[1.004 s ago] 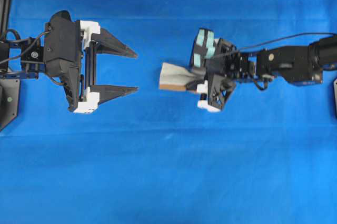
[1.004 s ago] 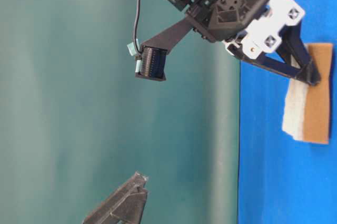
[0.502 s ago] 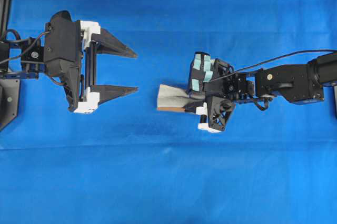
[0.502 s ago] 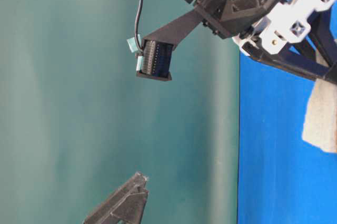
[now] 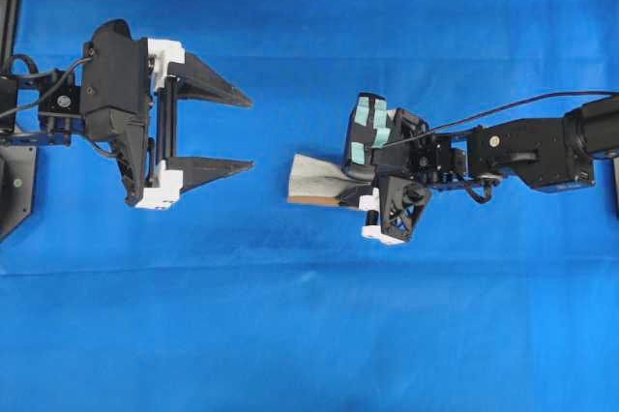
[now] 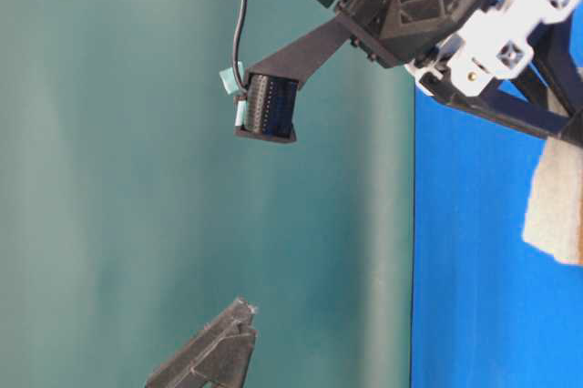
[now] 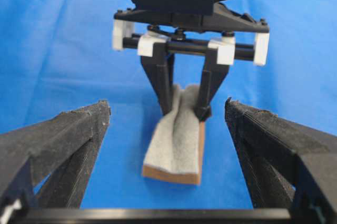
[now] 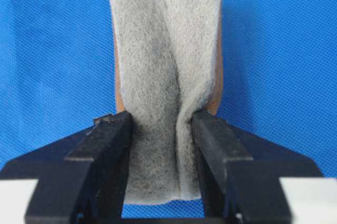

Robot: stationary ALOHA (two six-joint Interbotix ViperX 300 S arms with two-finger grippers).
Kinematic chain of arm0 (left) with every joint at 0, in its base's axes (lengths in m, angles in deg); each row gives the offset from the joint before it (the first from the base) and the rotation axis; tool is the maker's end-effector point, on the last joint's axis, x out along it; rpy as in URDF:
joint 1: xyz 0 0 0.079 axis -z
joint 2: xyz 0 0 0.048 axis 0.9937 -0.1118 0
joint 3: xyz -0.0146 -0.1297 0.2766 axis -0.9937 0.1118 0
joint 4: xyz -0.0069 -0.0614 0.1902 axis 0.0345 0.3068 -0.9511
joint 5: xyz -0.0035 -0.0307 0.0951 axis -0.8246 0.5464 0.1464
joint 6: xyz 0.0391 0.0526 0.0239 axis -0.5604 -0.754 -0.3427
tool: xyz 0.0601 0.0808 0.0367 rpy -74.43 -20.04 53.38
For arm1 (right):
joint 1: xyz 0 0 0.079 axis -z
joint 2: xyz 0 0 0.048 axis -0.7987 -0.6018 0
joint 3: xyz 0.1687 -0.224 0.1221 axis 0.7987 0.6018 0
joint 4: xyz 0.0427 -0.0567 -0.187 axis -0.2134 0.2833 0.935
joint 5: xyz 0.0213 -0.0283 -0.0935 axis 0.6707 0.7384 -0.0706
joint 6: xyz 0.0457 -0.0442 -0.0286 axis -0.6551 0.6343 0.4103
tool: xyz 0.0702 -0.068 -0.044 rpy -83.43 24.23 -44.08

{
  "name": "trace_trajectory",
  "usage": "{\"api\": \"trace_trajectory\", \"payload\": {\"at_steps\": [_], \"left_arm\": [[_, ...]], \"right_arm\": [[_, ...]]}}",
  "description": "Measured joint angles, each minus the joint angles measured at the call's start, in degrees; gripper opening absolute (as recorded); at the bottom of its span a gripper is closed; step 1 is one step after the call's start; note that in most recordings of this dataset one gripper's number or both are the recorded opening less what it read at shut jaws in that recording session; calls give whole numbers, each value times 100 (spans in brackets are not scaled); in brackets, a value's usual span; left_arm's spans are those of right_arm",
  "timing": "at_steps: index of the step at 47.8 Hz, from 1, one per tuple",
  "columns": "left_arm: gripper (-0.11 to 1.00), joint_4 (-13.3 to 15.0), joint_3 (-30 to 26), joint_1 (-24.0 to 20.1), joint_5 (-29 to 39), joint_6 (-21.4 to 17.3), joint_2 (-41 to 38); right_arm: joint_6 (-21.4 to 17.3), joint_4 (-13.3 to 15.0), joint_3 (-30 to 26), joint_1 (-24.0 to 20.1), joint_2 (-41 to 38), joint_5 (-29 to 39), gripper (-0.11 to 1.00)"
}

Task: Hand over the sponge with the left arm and wipe it with the right arm.

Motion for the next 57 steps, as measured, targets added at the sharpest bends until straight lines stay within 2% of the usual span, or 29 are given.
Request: {"api": "trace_trajectory", "payload": {"at_steps": [4, 7, 18, 30, 57], "left_arm": [[88, 0, 0, 9, 0, 0, 0], [88, 0, 0, 18, 0, 0, 0], [88, 0, 0, 35, 0, 0, 0], [88, 0, 0, 35, 0, 0, 0], [88, 0, 0, 70, 0, -9, 0]], "right_arm": [[-9, 0, -18, -9, 0, 18, 69], [-26, 0, -26, -26, 0, 26, 75], [-26, 0, -53, -44, 9, 70, 75], [-18, 18, -53, -62, 387, 369, 75], [18, 360, -53, 97, 1169, 809, 75]]}}
